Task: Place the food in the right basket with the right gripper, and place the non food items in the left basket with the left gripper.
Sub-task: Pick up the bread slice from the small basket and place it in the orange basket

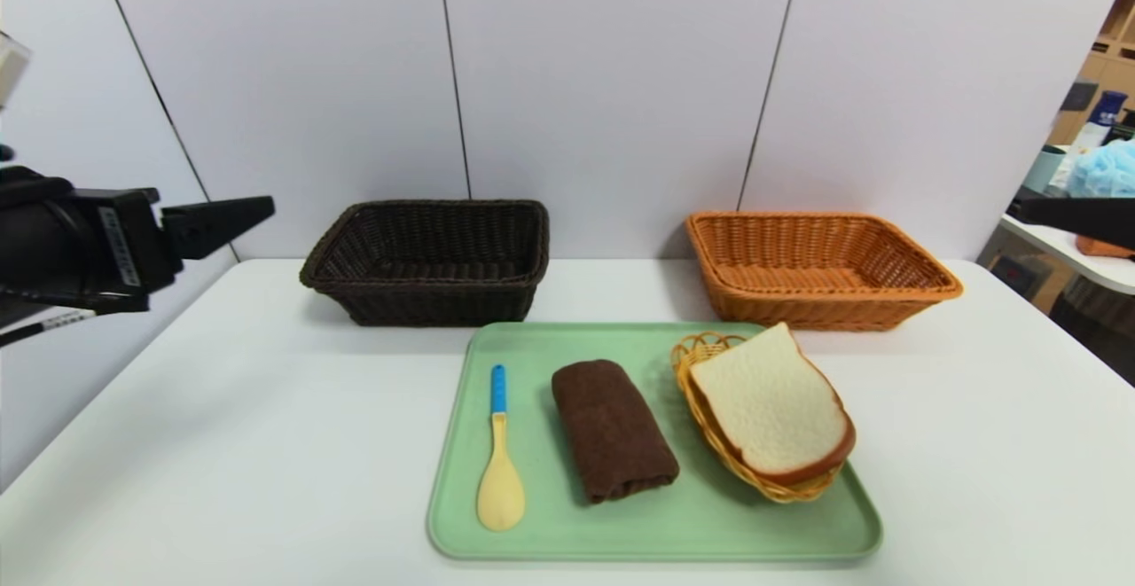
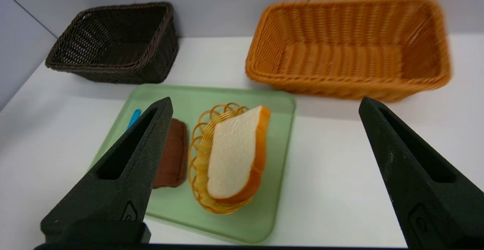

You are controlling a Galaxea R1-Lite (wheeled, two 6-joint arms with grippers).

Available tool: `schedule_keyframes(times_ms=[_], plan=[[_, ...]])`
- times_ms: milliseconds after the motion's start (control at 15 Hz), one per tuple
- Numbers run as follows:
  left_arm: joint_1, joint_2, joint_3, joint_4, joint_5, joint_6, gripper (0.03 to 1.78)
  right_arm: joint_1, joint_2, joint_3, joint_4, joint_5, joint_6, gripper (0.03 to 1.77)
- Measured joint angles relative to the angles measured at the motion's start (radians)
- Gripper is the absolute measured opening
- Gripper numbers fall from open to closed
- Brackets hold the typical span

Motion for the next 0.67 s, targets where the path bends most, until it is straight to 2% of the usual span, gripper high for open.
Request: schedule_keyframes(times_ms=[200,467,533,667], plan=[[-0.085,0.065,0.025,-0.001,0.046,-0.045,1.69,0.061,0.101,0.033,-0.001,0.000,0.136,1.70],[-0.108,0.100,0.063,-0.003,0.054,-0.071,1.69,0.126,0.200,0.057,0.000,0.009,0.342,1.70],[-0.110,0.105,0.066,-0.002,0.054,-0.074,1.69,0.140,0.220,0.060,-0.001,0.024,0.399,1.70],[-0.115,0.113,0.065,-0.003,0.055,-0.074,1.69,0.153,0.255,0.062,-0.002,0.085,0.517,1.70]])
